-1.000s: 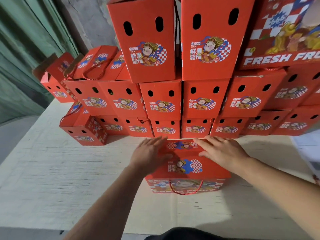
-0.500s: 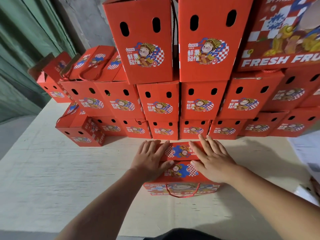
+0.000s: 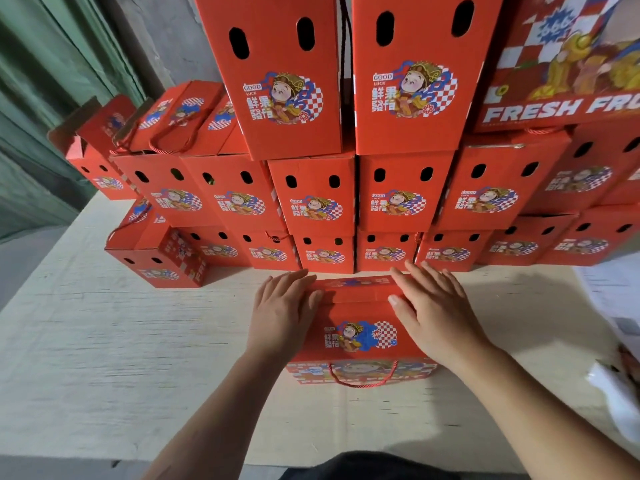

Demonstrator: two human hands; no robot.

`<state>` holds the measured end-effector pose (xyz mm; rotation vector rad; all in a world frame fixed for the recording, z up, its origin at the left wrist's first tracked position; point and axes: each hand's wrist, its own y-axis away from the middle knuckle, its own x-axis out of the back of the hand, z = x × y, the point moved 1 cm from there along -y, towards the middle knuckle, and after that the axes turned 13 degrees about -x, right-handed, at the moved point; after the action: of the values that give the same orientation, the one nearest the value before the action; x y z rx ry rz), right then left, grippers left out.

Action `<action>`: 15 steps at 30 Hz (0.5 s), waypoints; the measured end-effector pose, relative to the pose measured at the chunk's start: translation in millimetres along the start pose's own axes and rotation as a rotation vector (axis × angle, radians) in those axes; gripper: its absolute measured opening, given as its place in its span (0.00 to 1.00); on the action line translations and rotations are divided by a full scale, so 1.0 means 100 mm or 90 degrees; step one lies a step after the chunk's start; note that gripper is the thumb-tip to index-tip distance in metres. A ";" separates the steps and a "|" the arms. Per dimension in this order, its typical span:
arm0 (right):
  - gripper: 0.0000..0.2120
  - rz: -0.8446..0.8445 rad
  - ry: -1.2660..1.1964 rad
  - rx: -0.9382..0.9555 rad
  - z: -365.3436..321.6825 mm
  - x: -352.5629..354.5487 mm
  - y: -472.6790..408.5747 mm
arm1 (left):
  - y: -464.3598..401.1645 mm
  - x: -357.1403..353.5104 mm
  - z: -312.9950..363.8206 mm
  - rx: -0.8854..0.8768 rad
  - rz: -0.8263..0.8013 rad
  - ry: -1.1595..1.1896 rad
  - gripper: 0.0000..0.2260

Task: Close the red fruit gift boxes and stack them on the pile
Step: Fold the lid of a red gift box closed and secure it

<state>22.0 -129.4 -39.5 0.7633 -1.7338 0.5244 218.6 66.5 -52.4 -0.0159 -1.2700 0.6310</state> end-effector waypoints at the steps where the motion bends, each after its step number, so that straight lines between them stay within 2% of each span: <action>1: 0.34 0.002 0.016 -0.001 0.01 -0.02 0.01 | 0.01 0.00 0.01 -0.009 0.008 -0.015 0.27; 4: 0.40 -0.028 0.065 0.020 0.04 -0.17 0.09 | 0.14 -0.07 0.06 -0.063 0.000 -0.063 0.26; 6: 0.42 -0.062 0.095 0.029 0.07 -0.32 0.20 | 0.34 -0.18 0.16 -0.121 -0.047 -0.089 0.27; 11: 0.44 -0.023 0.098 0.015 0.09 -0.42 0.28 | 0.63 -0.33 0.27 -0.154 -0.112 -0.125 0.39; 13: 0.45 0.032 0.032 -0.002 0.04 -0.35 0.31 | 0.62 -0.27 0.23 -0.157 -0.111 -0.109 0.43; 15: 0.45 0.140 -0.108 -0.054 -0.01 -0.36 0.46 | 0.50 -0.16 0.16 -0.093 -0.077 -0.031 0.42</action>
<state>-4.1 -88.5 -71.8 0.5737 -1.9980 0.5434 180.4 95.7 -78.9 -0.0449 -1.3509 0.4362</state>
